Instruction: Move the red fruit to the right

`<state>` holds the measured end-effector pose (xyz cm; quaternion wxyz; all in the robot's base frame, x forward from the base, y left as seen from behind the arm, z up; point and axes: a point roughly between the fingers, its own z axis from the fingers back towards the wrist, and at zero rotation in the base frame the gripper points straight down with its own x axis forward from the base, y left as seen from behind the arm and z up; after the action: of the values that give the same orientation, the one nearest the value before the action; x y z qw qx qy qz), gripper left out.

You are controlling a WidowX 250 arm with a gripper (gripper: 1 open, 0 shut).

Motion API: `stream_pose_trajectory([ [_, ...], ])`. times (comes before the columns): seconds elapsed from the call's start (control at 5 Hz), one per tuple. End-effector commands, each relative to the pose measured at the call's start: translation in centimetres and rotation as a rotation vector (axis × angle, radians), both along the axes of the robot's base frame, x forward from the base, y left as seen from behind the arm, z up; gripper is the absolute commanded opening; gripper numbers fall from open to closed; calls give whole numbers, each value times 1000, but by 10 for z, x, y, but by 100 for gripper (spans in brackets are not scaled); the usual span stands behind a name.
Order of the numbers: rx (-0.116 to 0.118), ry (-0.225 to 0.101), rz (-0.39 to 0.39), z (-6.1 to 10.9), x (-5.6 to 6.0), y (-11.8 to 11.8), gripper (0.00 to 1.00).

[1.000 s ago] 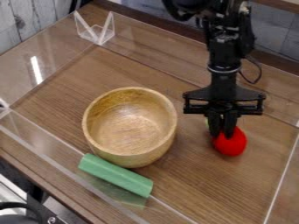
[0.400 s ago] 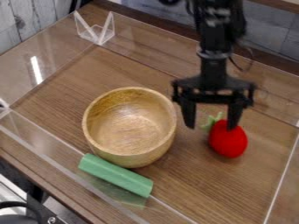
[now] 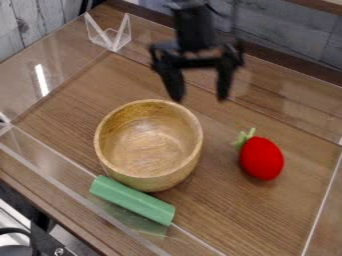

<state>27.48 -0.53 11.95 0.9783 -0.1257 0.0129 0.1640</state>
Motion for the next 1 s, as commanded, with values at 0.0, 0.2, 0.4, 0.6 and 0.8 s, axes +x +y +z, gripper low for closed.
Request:
stream_pose_trajectory([
  [0.0,18,-118,-106,28,7,31,100],
  [0.2,52,-159,-201,34,13,62,100],
  [0.4,94,-183,-300,30,17,81,100],
  [0.6,120,-200,-365,29,24,76,100],
  [0.8,146,-212,-408,27,32,71,100],
])
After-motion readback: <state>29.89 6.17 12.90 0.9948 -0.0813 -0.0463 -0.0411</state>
